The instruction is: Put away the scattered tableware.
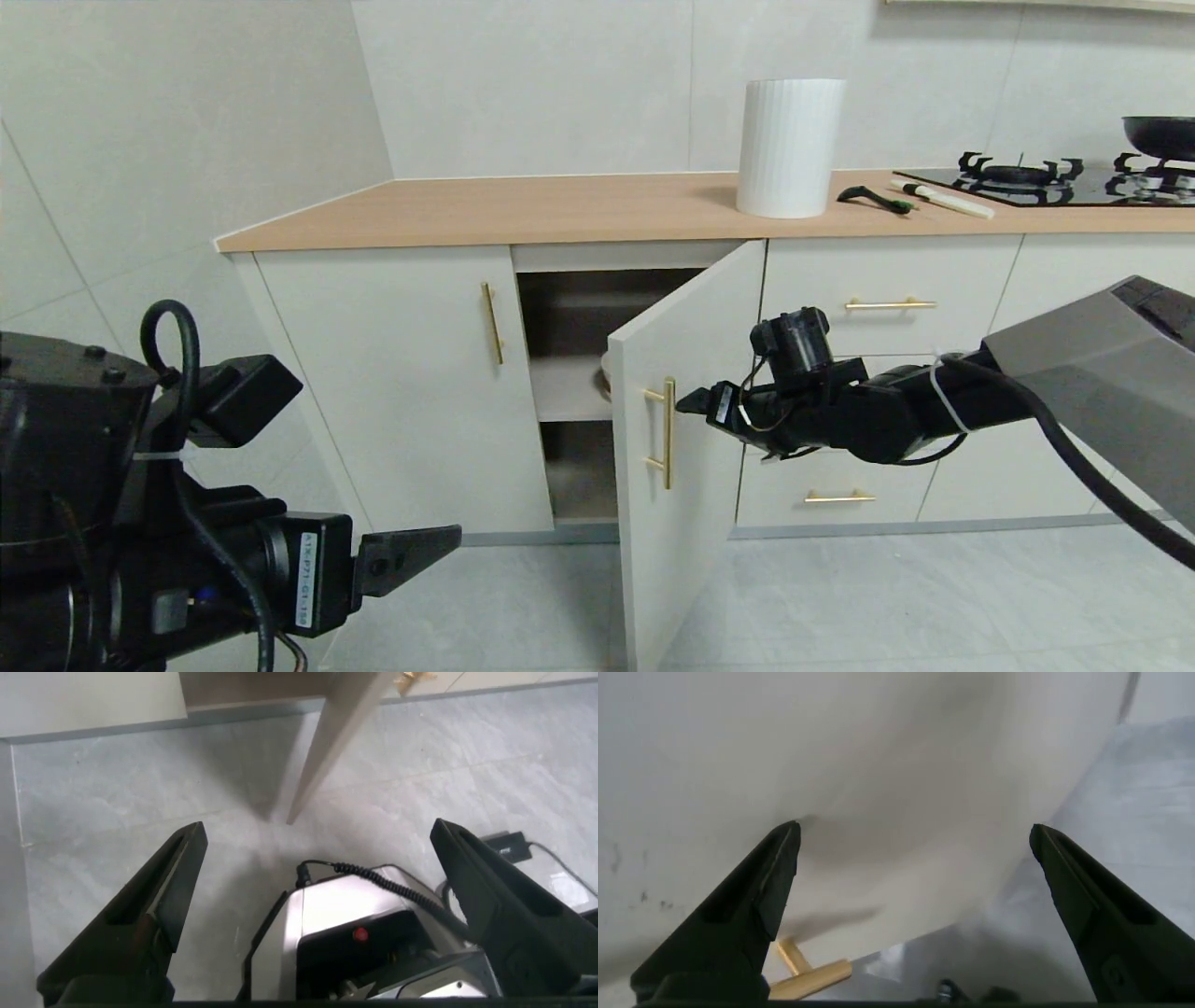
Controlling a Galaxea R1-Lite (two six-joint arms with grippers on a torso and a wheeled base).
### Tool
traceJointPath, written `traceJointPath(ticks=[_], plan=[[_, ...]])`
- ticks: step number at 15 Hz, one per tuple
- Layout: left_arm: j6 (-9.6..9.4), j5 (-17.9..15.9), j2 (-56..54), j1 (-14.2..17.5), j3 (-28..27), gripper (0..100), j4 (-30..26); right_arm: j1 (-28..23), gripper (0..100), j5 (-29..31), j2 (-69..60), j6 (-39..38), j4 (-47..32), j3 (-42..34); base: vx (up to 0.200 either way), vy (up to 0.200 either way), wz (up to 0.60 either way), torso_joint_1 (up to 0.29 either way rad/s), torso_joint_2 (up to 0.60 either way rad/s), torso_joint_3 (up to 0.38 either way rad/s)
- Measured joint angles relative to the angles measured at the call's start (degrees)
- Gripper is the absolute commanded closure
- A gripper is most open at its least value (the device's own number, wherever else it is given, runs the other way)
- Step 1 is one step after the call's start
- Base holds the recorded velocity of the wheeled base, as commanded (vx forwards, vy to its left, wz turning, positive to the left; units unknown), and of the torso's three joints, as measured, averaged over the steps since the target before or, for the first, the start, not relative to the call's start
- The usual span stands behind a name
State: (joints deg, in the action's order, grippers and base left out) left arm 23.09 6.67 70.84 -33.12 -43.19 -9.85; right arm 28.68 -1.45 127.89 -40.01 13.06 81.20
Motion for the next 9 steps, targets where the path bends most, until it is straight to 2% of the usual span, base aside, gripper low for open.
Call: traceJointPath(ticks=[6,9], plan=[[-0.60,-0.10,0.02,-0.04,0.50,0,0.00,1.39,0,1.58,2.57,-2.60,3.22,1.18,0.200,0.000,0.00,0.002,0.00,0.000],[-0.76,-0.07,0.00,0.02,0.63,0,0.06,1.49,0,1.85,2.95,-4.52,4.89,1.27,0.000,0.000,0.00,0.000,0.00,0.000]])
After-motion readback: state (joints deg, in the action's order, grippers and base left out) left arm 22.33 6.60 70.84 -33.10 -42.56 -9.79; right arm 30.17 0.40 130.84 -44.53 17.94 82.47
